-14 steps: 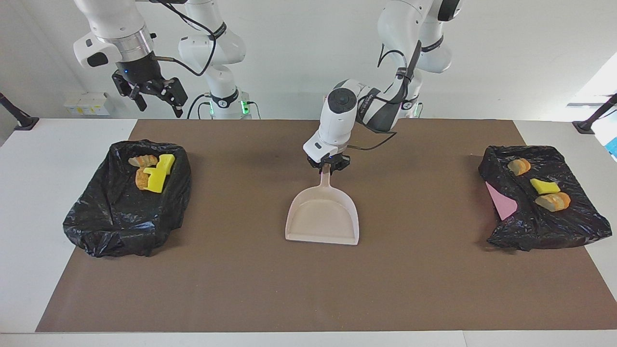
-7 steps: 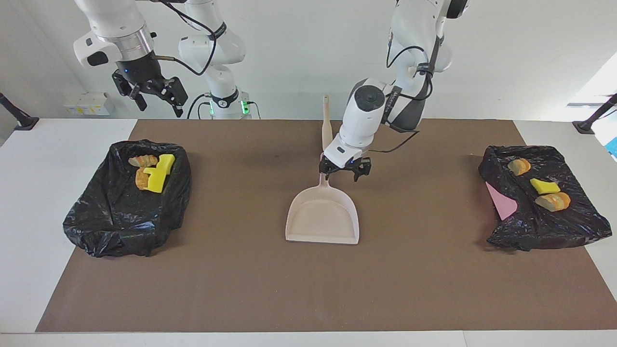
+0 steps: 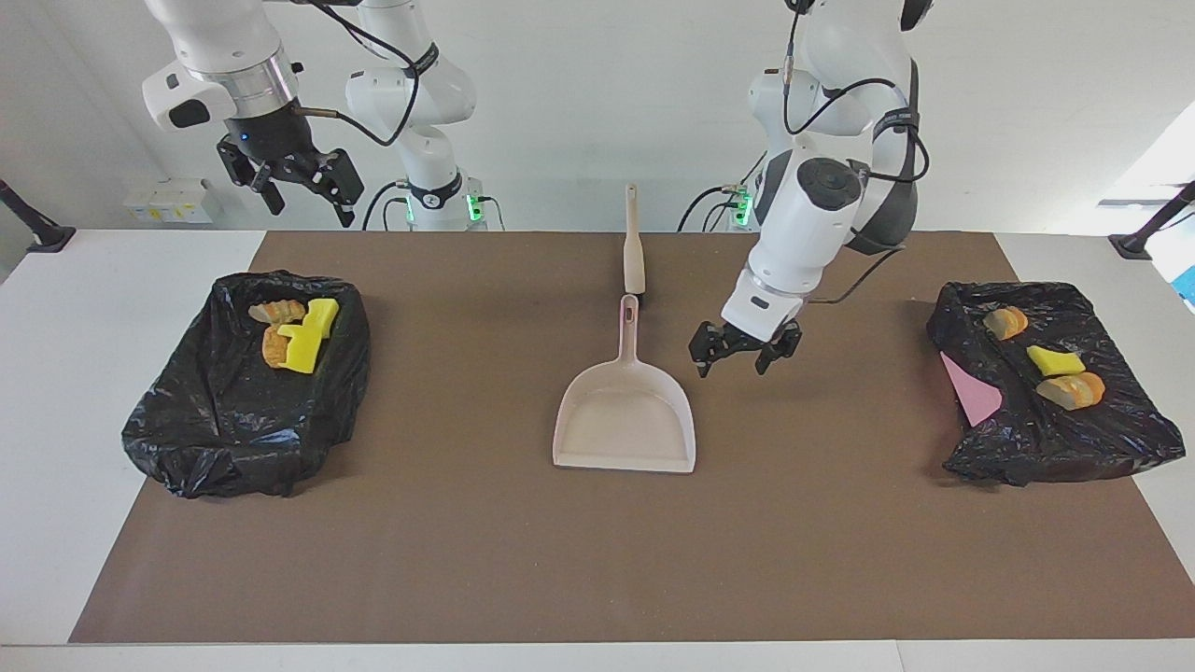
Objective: Sweep and dump trash in bin
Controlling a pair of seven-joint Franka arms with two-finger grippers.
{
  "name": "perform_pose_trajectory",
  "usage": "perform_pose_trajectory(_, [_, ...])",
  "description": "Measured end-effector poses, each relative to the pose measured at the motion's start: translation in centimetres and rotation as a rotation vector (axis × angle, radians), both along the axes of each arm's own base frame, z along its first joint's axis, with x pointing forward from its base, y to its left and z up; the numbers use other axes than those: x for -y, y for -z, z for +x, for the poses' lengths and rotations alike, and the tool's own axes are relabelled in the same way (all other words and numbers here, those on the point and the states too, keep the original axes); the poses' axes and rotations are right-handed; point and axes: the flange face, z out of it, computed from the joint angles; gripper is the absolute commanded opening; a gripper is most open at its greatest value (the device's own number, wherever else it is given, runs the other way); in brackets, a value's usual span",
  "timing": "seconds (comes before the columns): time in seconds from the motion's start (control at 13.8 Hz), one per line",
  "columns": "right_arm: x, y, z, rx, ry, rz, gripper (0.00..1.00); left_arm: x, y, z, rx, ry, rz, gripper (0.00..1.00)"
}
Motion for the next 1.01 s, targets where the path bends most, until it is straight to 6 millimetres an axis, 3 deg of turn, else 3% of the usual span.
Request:
perform_pose_trajectory(0.22, [0.0, 0.0, 0.0, 0.000, 0.000, 0.000, 1.00, -5.0, -2.2, 1.5, 0.048, 0.027, 0.004, 1.00])
perform_pose_trajectory(0.65, [0.0, 0.0, 0.0, 0.000, 0.000, 0.000, 1.00, -12.4, -5.8, 3.0, 0.068, 0.141, 0.038, 1.00])
perform_pose_trajectory(1.01, [0.1, 0.0, 0.0, 0.000, 0.001, 0.000, 1.00, -19.2, -8.7, 2.8, 0.006, 0.184, 0.090, 1.00])
